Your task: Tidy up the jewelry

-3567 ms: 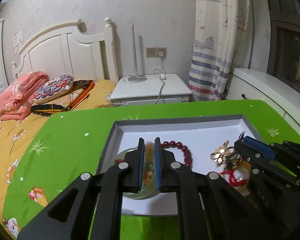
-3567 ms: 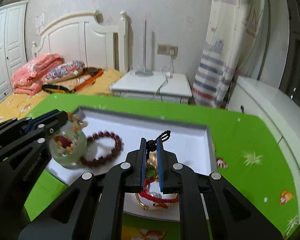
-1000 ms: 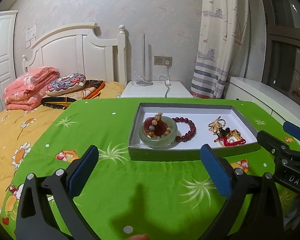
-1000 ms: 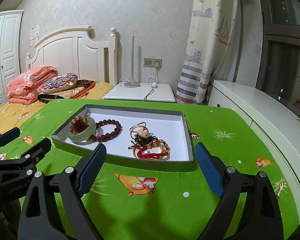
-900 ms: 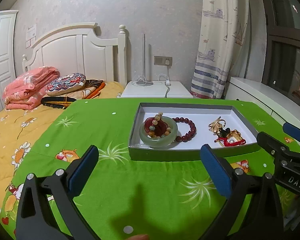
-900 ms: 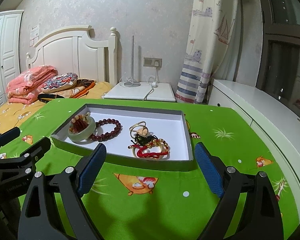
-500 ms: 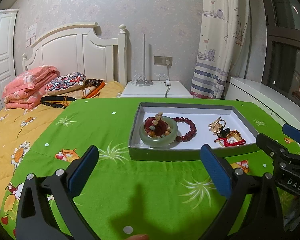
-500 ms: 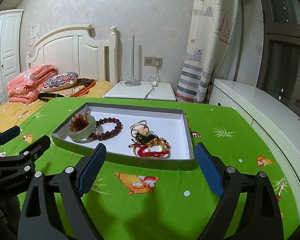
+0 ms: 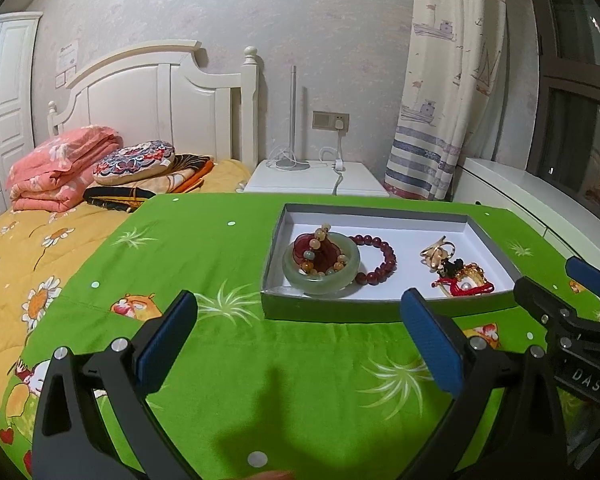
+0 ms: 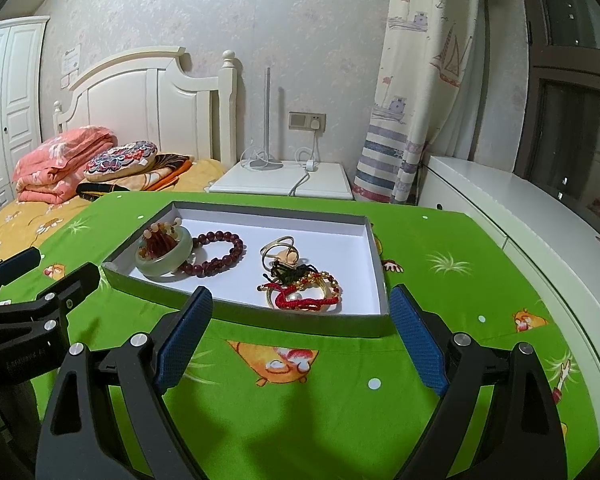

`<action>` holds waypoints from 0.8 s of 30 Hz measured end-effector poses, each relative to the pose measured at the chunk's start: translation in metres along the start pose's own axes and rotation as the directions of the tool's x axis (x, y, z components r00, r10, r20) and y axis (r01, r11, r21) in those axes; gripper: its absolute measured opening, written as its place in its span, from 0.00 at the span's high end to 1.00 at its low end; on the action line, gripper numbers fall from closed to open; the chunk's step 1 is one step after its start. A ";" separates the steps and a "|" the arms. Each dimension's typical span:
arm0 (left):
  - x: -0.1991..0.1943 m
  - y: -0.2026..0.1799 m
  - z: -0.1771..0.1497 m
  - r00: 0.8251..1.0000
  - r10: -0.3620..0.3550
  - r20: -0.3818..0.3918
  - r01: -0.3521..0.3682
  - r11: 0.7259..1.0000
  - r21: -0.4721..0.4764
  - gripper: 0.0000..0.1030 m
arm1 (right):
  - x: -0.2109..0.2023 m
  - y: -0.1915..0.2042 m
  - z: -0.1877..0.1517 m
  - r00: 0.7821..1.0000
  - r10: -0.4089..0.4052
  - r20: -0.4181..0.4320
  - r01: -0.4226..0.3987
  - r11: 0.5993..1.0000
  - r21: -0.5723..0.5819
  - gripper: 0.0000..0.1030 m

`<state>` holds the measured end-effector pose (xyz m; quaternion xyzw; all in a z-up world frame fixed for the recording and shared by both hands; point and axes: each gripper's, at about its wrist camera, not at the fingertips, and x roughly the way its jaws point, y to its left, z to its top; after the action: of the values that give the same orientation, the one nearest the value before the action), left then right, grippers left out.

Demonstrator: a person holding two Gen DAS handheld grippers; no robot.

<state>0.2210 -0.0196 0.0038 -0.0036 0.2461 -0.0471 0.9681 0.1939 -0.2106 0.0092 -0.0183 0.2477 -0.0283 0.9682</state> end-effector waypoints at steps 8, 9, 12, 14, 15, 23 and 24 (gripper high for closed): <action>-0.001 -0.003 -0.001 1.000 0.019 0.006 -0.019 1.000 0.012 0.04 | 0.000 0.000 -0.003 1.000 0.002 0.001 -0.002 1.000 -0.002 0.18; -0.001 -0.004 -0.001 1.000 0.018 0.007 -0.018 1.000 0.013 0.04 | 0.000 0.000 -0.003 1.000 0.002 0.001 -0.002 1.000 -0.001 0.18; -0.001 -0.004 -0.001 1.000 0.021 0.008 -0.021 1.000 0.014 0.04 | 0.000 0.000 -0.003 1.000 0.002 0.000 -0.002 1.000 -0.001 0.18; -0.003 -0.004 -0.002 0.999 0.040 0.018 -0.041 0.999 0.009 0.04 | 0.000 0.000 -0.002 1.000 0.003 0.000 -0.003 1.000 -0.001 0.18; -0.004 -0.003 -0.004 0.999 0.045 0.025 -0.045 0.999 0.005 0.04 | 0.000 0.000 -0.003 1.000 0.003 -0.001 -0.003 1.000 -0.001 0.18; -0.006 -0.001 -0.004 0.999 0.049 0.023 -0.049 0.999 0.008 0.05 | 0.000 0.001 -0.003 1.000 0.006 -0.002 -0.006 1.000 -0.003 0.18; -0.006 -0.001 -0.003 0.998 0.050 0.023 -0.050 0.999 0.008 0.05 | 0.001 0.001 -0.003 1.000 0.006 -0.002 -0.006 1.000 -0.003 0.18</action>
<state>0.2137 -0.0200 0.0040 0.0062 0.2348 -0.0238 0.9717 0.1931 -0.2094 0.0062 -0.0192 0.2485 -0.0249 0.9681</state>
